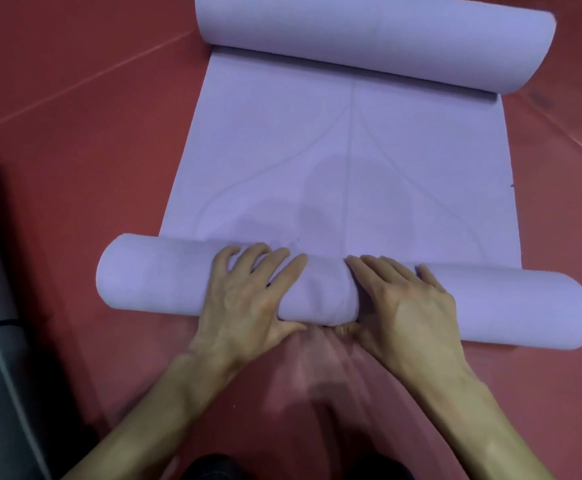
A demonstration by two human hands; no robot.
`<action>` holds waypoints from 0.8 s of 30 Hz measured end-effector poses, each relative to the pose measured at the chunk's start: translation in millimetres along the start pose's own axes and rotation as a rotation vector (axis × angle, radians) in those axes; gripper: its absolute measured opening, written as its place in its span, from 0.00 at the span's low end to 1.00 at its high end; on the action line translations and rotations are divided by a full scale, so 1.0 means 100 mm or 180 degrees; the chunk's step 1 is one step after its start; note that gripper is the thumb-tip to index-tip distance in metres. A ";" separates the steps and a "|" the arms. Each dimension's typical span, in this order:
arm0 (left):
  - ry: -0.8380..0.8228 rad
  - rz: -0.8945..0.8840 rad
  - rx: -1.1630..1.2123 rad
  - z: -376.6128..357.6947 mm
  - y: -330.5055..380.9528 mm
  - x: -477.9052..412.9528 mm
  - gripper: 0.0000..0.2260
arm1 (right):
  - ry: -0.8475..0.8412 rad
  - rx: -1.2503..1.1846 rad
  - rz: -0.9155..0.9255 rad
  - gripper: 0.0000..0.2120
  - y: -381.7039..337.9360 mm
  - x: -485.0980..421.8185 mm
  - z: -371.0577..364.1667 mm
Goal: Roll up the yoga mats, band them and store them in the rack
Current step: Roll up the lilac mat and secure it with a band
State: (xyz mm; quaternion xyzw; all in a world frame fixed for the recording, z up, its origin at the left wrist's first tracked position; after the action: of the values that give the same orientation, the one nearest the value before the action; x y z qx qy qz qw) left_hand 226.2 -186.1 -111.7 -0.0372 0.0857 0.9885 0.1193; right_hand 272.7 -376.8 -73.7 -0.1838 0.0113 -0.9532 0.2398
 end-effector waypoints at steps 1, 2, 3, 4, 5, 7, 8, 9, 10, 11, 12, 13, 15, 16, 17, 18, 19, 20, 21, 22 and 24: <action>-0.0028 -0.0083 0.0016 0.02 0.04 0.04 0.40 | -0.0009 -0.0033 -0.0012 0.40 0.02 0.09 -0.02; -0.0096 -0.0161 0.0031 0.02 0.08 0.07 0.41 | -0.0008 -0.0061 -0.0033 0.42 0.05 0.17 -0.04; -0.0196 -0.0224 0.0065 0.01 0.10 0.08 0.42 | -0.0015 -0.0077 -0.0057 0.45 0.08 0.24 -0.07; -0.0327 -0.0267 0.0136 -0.01 0.11 0.07 0.43 | -0.0054 -0.0077 -0.0085 0.48 0.11 0.29 -0.10; -0.0487 -0.0300 0.0235 -0.03 0.10 0.04 0.44 | -0.0132 -0.0065 -0.0119 0.51 0.14 0.33 -0.14; -0.0798 -0.0361 0.0401 -0.06 0.06 -0.08 0.45 | -0.0319 0.0000 -0.0199 0.55 0.16 0.35 -0.24; -0.0949 -0.0399 0.0455 -0.06 0.03 -0.15 0.45 | -0.0391 0.0038 -0.0250 0.57 0.16 0.34 -0.28; -0.1126 -0.0435 0.0502 -0.05 0.00 -0.23 0.45 | -0.0431 0.0049 -0.0310 0.58 0.15 0.33 -0.31; -0.1319 -0.0451 0.0559 -0.04 -0.02 -0.30 0.44 | -0.0430 0.0019 -0.0364 0.58 0.15 0.30 -0.32; -0.1522 -0.0431 0.0628 -0.02 -0.04 -0.36 0.44 | -0.0388 -0.0044 -0.0393 0.56 0.15 0.28 -0.31; -0.1749 -0.0389 0.0684 -0.03 -0.05 -0.40 0.44 | -0.0326 -0.0125 -0.0400 0.55 0.16 0.26 -0.30; -0.1940 -0.0354 0.0695 -0.04 -0.06 -0.44 0.43 | -0.0272 -0.0195 -0.0392 0.54 0.17 0.24 -0.28; -0.2026 -0.0344 0.0668 -0.04 -0.05 -0.45 0.44 | -0.0177 -0.0282 -0.0376 0.53 0.20 0.23 -0.27; -0.1911 -0.0375 0.0633 -0.03 -0.05 -0.44 0.44 | -0.0101 -0.0304 -0.0375 0.51 0.21 0.24 -0.27; -0.1680 -0.0426 0.0556 0.00 -0.03 -0.41 0.44 | -0.0021 -0.0324 -0.0385 0.50 0.22 0.26 -0.27; -0.1353 -0.0481 0.0445 0.02 0.00 -0.37 0.44 | 0.0038 -0.0340 -0.0418 0.50 0.22 0.28 -0.26; -0.0996 -0.0502 0.0376 0.04 0.04 -0.33 0.43 | 0.0072 -0.0345 -0.0468 0.50 0.23 0.30 -0.26; -0.0683 -0.0478 0.0371 0.05 0.08 -0.30 0.40 | 0.0095 -0.0342 -0.0514 0.51 0.23 0.31 -0.26; -0.0493 -0.0419 0.0374 0.04 0.12 -0.30 0.37 | 0.0108 -0.0335 -0.0544 0.52 0.24 0.32 -0.26; -0.0434 -0.0342 0.0348 0.02 0.15 -0.32 0.35 | 0.0092 -0.0318 -0.0558 0.52 0.25 0.31 -0.26; -0.0507 -0.0220 0.0306 -0.03 0.17 -0.37 0.33 | 0.0014 -0.0276 -0.0562 0.53 0.25 0.29 -0.28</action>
State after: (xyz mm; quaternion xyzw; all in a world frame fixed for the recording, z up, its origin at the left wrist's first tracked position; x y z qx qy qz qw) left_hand 258.1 -211.6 -108.2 0.0444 0.1220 0.9783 0.1614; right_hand 250.5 -413.6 -92.8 -0.1922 0.0368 -0.9696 0.1467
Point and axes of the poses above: each hand's wrist, its own x-axis away from the middle knuckle, its own z-axis out of the back of the hand, y = z × x, the point moved 5 cm from there along -x, towards the middle knuckle, and after that the axes turned 14 degrees about -y, right-handed, at the moved point
